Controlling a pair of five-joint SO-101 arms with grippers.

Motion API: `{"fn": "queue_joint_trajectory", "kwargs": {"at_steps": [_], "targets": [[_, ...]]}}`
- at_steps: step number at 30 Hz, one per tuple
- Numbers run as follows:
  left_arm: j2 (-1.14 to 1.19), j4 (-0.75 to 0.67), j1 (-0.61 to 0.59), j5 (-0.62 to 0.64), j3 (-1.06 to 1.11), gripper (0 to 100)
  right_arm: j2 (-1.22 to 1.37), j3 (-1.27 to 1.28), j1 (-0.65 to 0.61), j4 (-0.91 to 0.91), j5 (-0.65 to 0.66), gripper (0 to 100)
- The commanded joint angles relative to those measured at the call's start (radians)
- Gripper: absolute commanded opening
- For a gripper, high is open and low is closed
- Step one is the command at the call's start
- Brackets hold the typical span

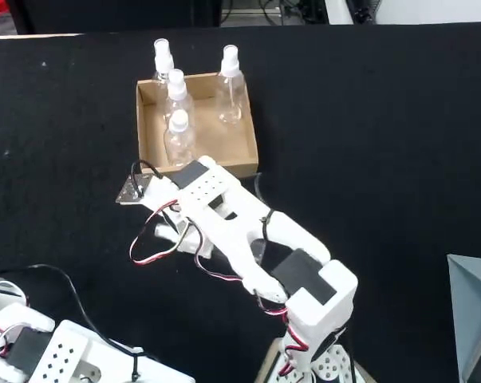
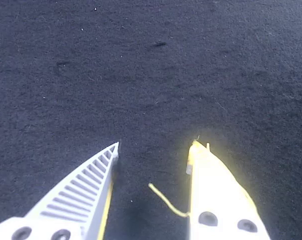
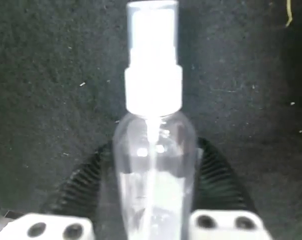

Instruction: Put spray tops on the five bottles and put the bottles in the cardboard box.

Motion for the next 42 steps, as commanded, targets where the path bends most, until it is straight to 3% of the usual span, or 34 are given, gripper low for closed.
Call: {"fn": "queue_joint_trajectory", "kwargs": {"at_steps": [1,11,27,37,42], "targets": [[-0.014,-0.006,-0.001,0.003,-0.016,21,-0.008,-0.104,0.008,-0.003,0.008,1.0],[-0.014,-0.006,-0.001,0.003,-0.016,21,-0.153,-0.107,0.023,0.06,-0.003,1.5],[-0.014,-0.006,-0.001,0.003,-0.016,21,-0.522,-0.016,0.023,0.051,-0.161,1.5],[-0.014,-0.006,-0.001,0.003,-0.016,21,-0.661,-0.016,0.025,0.051,-0.18,1.5],[-0.014,-0.006,-0.001,0.003,-0.016,21,-0.754,-0.007,0.1,0.02,-0.239,1.5]]}}
